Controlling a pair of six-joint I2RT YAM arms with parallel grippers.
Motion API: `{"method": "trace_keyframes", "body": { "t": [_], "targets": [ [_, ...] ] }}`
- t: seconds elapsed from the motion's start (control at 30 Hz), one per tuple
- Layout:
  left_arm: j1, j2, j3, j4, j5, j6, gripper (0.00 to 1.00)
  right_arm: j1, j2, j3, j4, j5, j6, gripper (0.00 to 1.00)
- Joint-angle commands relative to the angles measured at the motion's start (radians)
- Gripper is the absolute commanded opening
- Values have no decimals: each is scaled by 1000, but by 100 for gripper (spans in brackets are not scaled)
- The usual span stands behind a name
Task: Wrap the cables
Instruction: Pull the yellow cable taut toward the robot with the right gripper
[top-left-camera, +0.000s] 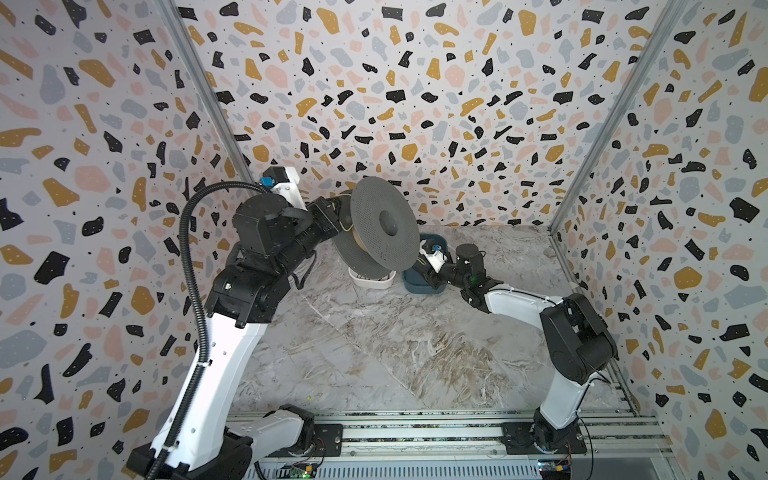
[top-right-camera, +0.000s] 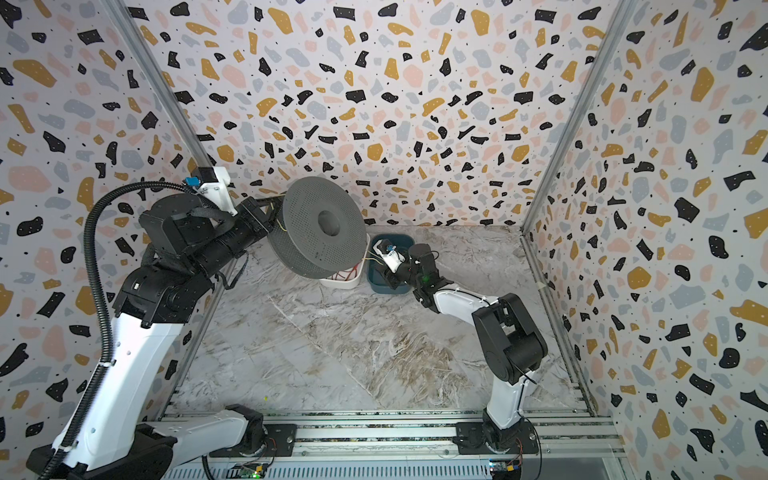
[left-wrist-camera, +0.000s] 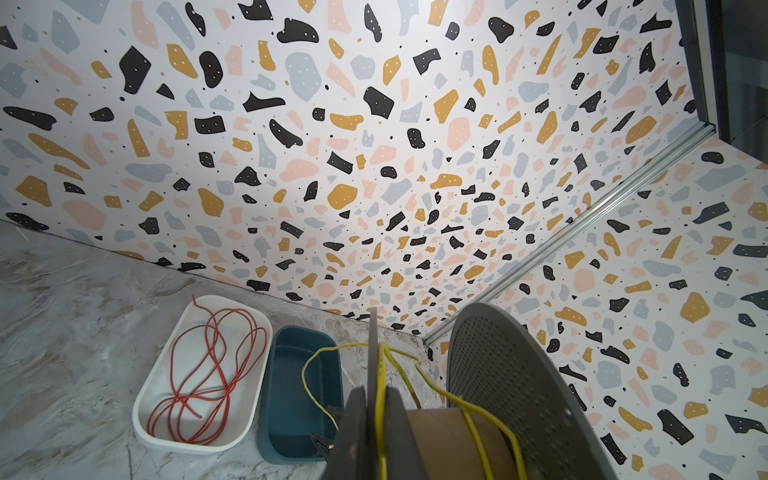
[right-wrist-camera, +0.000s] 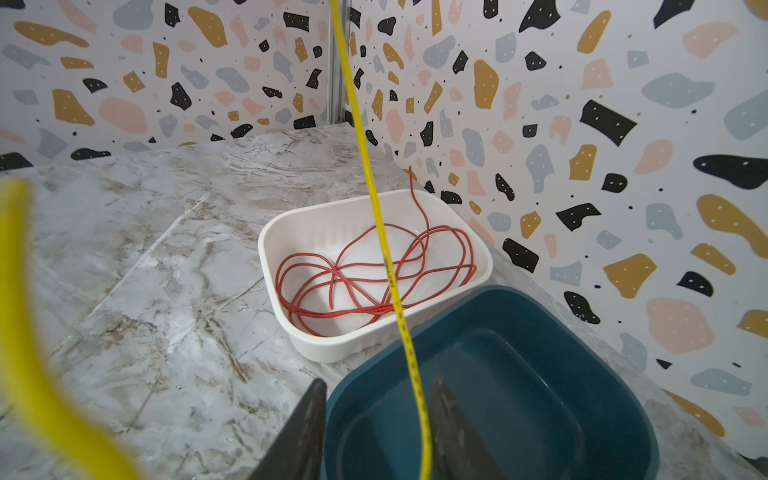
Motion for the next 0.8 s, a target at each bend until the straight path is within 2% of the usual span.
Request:
{"method": "trace_keyframes", "body": {
  "t": [0.0, 0.2, 0.53, 0.63, 0.77],
  "targets": [
    [3, -31, 52, 131, 25, -32, 0, 2, -31, 21, 23, 10, -5, 35],
    [4, -31, 58, 124, 18, -24, 0, 6, -28, 24, 20, 12, -8, 28],
    [3, -16, 65, 113, -2, -7, 0, 30, -36, 39, -34, 35, -20, 1],
    [3, 8, 78, 90, -52, 18, 0, 34, -59, 26, -55, 60, 10, 0],
    [4, 68, 101, 40, -185, 49, 0, 58, -125, -38, -76, 103, 36, 0]
  ]
}}
